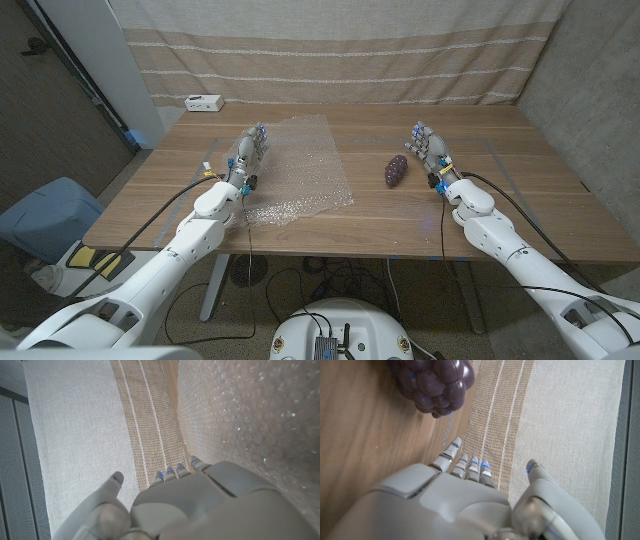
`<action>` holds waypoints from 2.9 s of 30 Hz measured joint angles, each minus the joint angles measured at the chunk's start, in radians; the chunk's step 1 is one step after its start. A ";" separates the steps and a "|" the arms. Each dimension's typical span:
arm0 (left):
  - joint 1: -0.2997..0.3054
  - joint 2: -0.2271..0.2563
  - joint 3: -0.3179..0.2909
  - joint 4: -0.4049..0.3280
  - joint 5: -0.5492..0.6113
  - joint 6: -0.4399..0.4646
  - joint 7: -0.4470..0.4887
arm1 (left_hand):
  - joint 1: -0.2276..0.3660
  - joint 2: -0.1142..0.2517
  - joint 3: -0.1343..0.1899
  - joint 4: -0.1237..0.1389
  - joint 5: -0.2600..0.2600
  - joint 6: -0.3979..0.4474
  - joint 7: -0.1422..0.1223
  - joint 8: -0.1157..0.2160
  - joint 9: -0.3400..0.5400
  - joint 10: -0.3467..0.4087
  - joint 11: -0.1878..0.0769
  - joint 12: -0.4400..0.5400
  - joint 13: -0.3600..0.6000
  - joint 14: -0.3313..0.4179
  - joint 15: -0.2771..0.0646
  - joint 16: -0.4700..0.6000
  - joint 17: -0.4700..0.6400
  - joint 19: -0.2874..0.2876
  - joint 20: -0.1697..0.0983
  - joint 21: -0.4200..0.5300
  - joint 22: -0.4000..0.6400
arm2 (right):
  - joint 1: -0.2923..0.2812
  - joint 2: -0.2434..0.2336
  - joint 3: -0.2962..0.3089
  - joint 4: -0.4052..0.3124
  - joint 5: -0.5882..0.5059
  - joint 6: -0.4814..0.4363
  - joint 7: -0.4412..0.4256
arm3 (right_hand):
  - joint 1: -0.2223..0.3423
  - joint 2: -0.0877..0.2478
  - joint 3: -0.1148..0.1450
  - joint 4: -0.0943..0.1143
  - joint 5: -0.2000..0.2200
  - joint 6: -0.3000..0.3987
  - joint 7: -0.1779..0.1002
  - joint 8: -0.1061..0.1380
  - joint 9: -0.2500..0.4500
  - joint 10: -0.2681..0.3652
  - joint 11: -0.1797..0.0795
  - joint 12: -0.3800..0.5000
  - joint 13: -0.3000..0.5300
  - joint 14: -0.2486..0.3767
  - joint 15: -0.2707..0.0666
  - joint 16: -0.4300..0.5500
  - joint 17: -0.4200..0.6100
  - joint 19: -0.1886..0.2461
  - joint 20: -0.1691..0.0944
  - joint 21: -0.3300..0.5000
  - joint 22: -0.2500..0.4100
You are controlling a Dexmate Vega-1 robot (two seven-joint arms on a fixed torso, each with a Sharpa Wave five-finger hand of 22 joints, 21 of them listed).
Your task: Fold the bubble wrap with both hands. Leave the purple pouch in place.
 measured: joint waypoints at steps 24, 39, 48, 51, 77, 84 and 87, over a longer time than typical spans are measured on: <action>0.033 0.055 0.008 -0.095 0.183 0.060 0.206 | 0.038 0.025 0.010 -0.037 -0.019 -0.003 -0.040 0.026 0.000 -0.005 0.049 0.043 0.004 -0.002 0.116 0.022 0.000 0.023 0.198 0.019 0.000 | 0.033 -0.030 -0.059 -0.067 -0.081 -0.059 -0.053 | 0.112 0.061 0.057 -0.092 -0.025 0.055 -0.021 0.011 0.002 0.055 0.005 0.004 0.003 0.080 0.058 0.015 0.000 0.072 0.066 -0.008 0.005; 0.166 0.158 -0.039 -0.312 0.273 0.134 0.346 | 0.052 0.030 0.018 -0.045 -0.028 -0.003 -0.040 0.026 0.005 -0.005 0.052 0.046 0.004 0.001 0.129 0.022 0.000 0.068 0.200 0.027 0.005 | 0.079 -0.047 -0.121 -0.110 -0.205 -0.141 -0.092 | 0.134 0.071 0.064 -0.115 -0.038 0.083 -0.031 0.011 0.002 0.088 0.020 0.015 0.004 0.106 0.074 0.023 0.005 0.085 0.086 -0.012 0.005; 0.213 0.185 -0.062 -0.372 0.311 0.181 0.410 | 0.058 0.031 0.022 -0.050 -0.035 -0.003 -0.040 0.025 0.005 -0.005 0.052 0.042 0.008 0.015 0.132 0.022 0.000 0.083 0.204 0.027 0.004 | 0.111 -0.055 -0.163 -0.137 -0.250 -0.170 -0.094 | 0.138 0.075 0.064 -0.123 -0.038 0.089 -0.032 0.011 0.002 0.093 0.025 0.015 0.004 0.106 0.073 0.023 0.005 0.085 0.086 -0.012 0.005; 0.213 0.185 -0.062 -0.372 0.319 0.193 0.426 | 0.058 0.031 0.022 -0.050 -0.035 -0.003 -0.040 0.022 0.005 -0.005 0.052 0.039 0.009 0.015 0.132 0.022 0.000 0.085 0.205 0.027 0.004 | 0.121 -0.057 -0.177 -0.143 -0.250 -0.170 -0.094 | 0.143 0.080 0.066 -0.125 -0.038 0.091 -0.034 0.011 0.002 0.093 0.025 0.015 0.004 0.111 0.068 0.023 0.005 0.088 0.084 -0.012 0.004; 0.379 0.242 -0.145 -0.520 0.399 0.228 0.495 | 0.070 0.038 0.034 -0.061 -0.048 0.060 -0.037 0.022 0.004 0.086 0.068 0.046 0.009 0.069 0.128 0.018 0.000 0.120 0.205 0.027 0.004 | 0.147 -0.103 -0.254 -0.259 -0.480 -0.326 -0.088 | 0.172 0.085 0.074 -0.149 -0.048 0.121 -0.039 0.019 0.002 0.129 0.025 0.020 0.004 0.124 0.066 0.023 0.005 0.094 0.077 -0.019 0.004; 0.403 0.249 -0.156 -0.535 0.429 0.229 0.508 | 0.074 0.042 0.034 -0.061 -0.048 0.072 -0.035 0.022 0.004 0.101 0.072 0.046 0.009 0.080 0.125 0.018 0.000 0.126 0.200 0.027 0.004 | 0.148 -0.117 -0.278 -0.306 -0.527 -0.369 -0.086 | 0.184 0.087 0.080 -0.155 -0.052 0.136 -0.046 0.018 0.002 0.133 0.021 0.023 0.004 0.129 0.061 0.023 0.004 0.095 0.077 -0.027 0.004; 0.412 0.251 -0.160 -0.540 0.446 0.234 0.516 | 0.074 0.042 0.034 -0.061 -0.048 0.074 -0.034 0.022 0.004 0.102 0.073 0.046 0.009 0.080 0.125 0.018 0.000 0.126 0.200 0.027 0.004 | 0.147 -0.124 -0.293 -0.336 -0.552 -0.393 -0.088 | 0.191 0.090 0.081 -0.156 -0.052 0.139 -0.046 0.018 0.002 0.134 0.020 0.023 0.004 0.133 0.057 0.023 0.004 0.096 0.071 -0.028 0.004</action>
